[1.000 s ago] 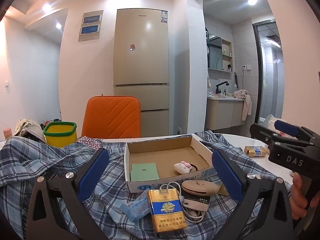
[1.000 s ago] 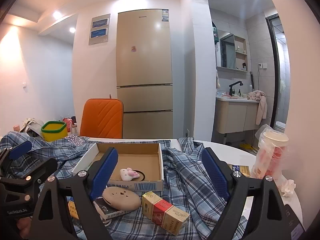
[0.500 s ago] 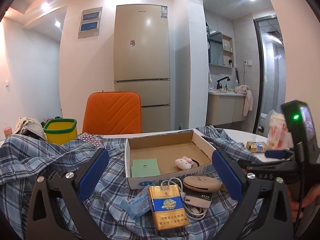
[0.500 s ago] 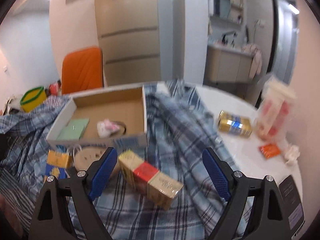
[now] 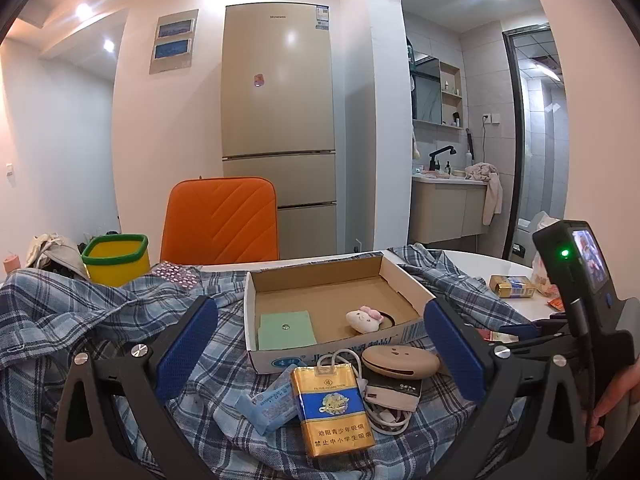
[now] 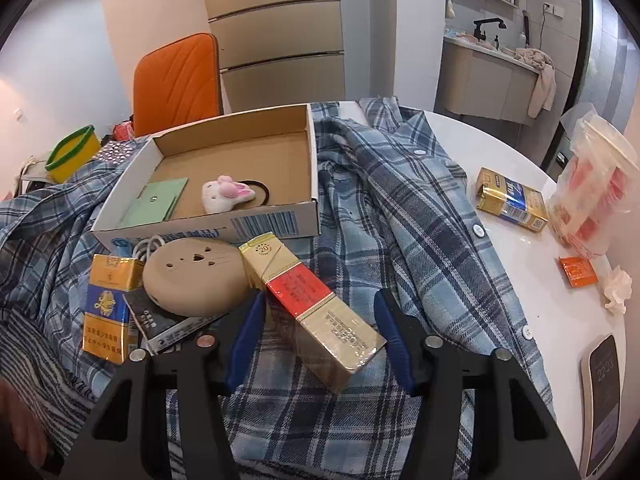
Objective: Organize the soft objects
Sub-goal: 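Grasp the red-and-cream pack with the right gripper while the left grasps the gold-blue pack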
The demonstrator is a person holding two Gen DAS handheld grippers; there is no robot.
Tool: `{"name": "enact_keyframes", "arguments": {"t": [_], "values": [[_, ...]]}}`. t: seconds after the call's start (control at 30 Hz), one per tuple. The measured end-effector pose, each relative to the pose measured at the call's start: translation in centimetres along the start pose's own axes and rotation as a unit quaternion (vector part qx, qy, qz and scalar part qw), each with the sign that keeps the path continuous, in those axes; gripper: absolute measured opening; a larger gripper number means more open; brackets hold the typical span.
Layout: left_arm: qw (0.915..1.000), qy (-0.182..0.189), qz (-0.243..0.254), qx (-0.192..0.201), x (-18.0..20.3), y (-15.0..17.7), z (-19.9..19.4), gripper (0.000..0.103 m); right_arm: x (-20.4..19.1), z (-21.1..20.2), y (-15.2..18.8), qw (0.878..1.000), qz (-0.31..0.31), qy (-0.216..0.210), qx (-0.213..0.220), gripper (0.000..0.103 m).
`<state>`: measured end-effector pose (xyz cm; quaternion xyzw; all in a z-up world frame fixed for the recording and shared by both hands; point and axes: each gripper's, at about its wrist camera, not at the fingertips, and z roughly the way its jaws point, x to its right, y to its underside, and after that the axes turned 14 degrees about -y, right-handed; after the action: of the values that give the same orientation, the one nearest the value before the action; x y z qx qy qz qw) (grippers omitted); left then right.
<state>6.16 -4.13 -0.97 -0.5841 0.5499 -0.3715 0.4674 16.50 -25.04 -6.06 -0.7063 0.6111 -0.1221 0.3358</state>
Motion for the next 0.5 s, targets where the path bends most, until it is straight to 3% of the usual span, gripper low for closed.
{"name": "enact_keyframes", "arguments": {"t": [0.13,0.2,0.37,0.43,0.5], "values": [[1.0,-0.001,-0.002,-0.003,-0.1,0.0,0.1,0.103,-0.3,0.0,0.0,0.999,-0.002,-0.042,-0.013,0.041],[1.0,-0.002,-0.001,-0.004,-0.1,0.0,0.2,0.103,-0.5,0.4,0.1,0.998,-0.004,-0.059,-0.026,0.041],[1.0,-0.003,-0.002,-0.009,-0.1,0.0,0.3,0.103,-1.6,1.1,0.3,0.998,-0.032,-0.037,-0.033,0.04],[0.9999,-0.006,-0.001,-0.014,-0.1,0.1,0.6,0.103,-1.7,1.4,0.4,0.998,-0.035,-0.031,-0.039,0.026],[0.9996,-0.013,-0.001,-0.026,-0.1,0.1,1.0,0.103,-1.7,1.2,0.4,0.998,-0.034,-0.033,-0.034,0.025]]}}
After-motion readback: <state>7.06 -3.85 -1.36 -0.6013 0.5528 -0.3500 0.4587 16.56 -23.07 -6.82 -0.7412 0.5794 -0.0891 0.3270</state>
